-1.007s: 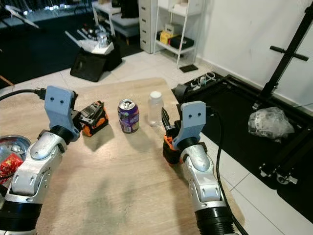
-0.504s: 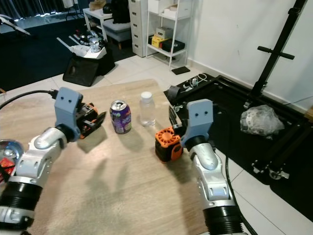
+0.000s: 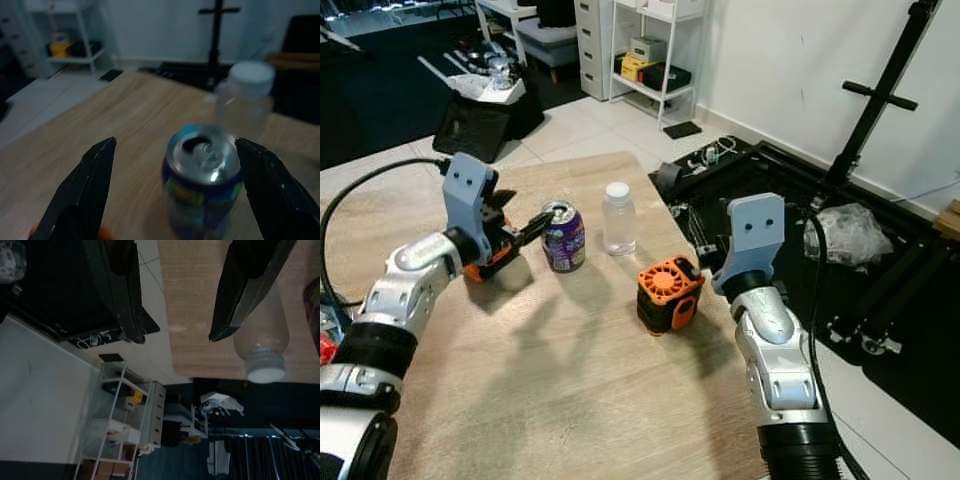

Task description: Restocking fridge

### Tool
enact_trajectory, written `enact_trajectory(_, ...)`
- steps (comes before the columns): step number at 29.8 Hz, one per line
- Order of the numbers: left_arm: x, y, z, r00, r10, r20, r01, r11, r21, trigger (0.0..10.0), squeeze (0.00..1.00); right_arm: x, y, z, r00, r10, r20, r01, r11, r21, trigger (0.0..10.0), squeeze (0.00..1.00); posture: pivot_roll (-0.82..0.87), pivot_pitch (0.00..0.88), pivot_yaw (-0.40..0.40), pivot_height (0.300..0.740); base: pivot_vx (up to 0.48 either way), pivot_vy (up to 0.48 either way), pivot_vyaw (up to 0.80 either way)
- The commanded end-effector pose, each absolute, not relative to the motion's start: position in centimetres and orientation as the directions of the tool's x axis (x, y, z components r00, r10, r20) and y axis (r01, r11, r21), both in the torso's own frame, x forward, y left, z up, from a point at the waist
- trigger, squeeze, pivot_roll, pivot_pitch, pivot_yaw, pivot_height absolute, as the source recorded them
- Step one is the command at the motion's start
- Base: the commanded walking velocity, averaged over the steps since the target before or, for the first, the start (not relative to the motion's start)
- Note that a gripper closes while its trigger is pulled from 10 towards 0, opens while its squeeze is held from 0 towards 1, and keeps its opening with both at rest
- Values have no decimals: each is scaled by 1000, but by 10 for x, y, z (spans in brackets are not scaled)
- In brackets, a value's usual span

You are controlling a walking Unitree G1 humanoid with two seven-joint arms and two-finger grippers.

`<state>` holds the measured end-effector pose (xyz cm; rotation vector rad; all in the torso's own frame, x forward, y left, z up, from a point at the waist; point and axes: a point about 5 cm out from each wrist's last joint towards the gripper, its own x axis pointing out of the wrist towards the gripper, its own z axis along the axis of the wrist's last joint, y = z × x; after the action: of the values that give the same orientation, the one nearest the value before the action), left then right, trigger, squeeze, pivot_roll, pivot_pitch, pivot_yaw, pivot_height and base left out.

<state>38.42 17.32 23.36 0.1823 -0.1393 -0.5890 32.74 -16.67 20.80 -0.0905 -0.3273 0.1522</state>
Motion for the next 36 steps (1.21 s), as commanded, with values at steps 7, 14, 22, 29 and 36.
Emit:
enact_trajectory(7, 389, 173, 230, 803, -593, 53, 571, 792, 217, 10000, 0, 325, -165, 206, 938, 187, 293, -155, 979, -131, 10000, 0, -164, 175, -19, 740, 0, 0, 0)
enact_trajectory(14, 396, 164, 221, 791, -612, -10, 598, 769, 228, 10000, 0, 324, -163, 208, 938, 191, 291, -159, 979, -130, 10000, 0, -175, 192, -18, 740, 0, 0, 0)
enact_trajectory(22, 397, 149, 224, 743, -669, -22, 652, 716, 247, 10000, 0, 321, -164, 207, 941, 184, 285, -153, 980, -128, 10000, 0, -183, 198, -11, 740, 0, 0, 0)
enact_trajectory(29, 397, 136, 217, 699, -713, -57, 701, 666, 256, 10000, 0, 322, -162, 207, 941, 182, 284, -152, 980, -126, 10000, 0, -184, 198, -7, 740, 0, 0, 0)
enact_trajectory(36, 400, 140, 219, 726, -686, -45, 671, 694, 261, 10000, 0, 321, -161, 207, 942, 180, 283, -151, 981, -121, 10000, 0, -178, 196, -4, 740, 0, 0, 0)
